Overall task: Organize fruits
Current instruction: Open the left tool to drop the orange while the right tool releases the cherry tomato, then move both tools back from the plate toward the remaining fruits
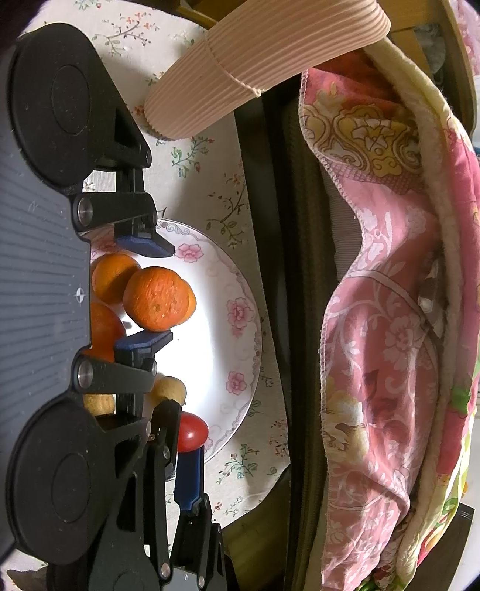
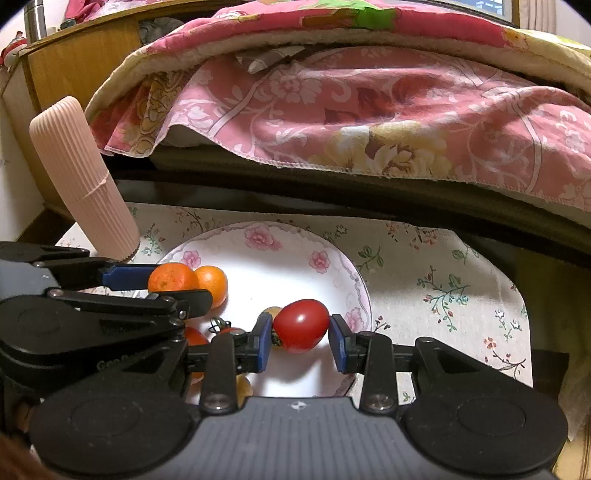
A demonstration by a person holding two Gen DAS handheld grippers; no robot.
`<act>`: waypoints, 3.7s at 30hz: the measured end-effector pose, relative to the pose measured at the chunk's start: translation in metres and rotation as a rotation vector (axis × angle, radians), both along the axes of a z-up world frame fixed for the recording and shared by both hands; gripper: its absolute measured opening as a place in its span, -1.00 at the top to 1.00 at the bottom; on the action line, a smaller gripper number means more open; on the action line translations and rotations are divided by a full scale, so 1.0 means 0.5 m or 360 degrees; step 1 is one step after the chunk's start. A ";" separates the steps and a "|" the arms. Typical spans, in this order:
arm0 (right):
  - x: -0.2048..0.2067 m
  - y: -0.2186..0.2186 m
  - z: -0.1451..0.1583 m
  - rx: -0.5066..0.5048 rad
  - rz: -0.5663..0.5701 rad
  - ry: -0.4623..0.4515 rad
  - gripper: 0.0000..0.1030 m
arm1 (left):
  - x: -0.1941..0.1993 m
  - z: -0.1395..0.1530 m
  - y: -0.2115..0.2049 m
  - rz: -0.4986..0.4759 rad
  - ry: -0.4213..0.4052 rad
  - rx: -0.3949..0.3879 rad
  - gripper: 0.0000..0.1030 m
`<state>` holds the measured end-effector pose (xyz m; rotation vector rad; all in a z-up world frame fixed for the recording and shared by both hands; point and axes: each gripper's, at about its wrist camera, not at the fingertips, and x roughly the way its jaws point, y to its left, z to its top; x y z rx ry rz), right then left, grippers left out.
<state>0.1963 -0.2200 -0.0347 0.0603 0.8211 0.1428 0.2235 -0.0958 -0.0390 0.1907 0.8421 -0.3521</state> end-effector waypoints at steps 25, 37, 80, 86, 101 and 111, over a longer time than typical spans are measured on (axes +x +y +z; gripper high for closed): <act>-0.004 -0.003 -0.001 0.0001 -0.0018 0.0012 0.32 | 0.002 -0.001 0.004 0.0019 -0.0001 0.0012 -0.26; -0.010 -0.009 0.008 0.0011 -0.0022 -0.0011 0.31 | 0.003 0.011 0.008 0.0036 -0.0024 0.0014 -0.33; -0.074 -0.004 0.082 0.0131 -0.0022 -0.0132 0.28 | -0.064 0.107 0.046 0.0115 -0.0142 0.0033 -0.50; -0.097 0.006 0.096 0.0155 -0.0003 -0.0147 0.28 | -0.091 0.123 0.060 0.0116 -0.0160 0.0042 -0.50; -0.151 0.039 0.111 0.0192 0.0057 -0.0141 0.28 | -0.151 0.133 0.095 0.0151 -0.0158 0.0060 -0.50; -0.179 0.063 0.106 0.0194 0.0109 -0.0102 0.28 | -0.181 0.116 0.112 0.0113 -0.0119 0.0122 -0.52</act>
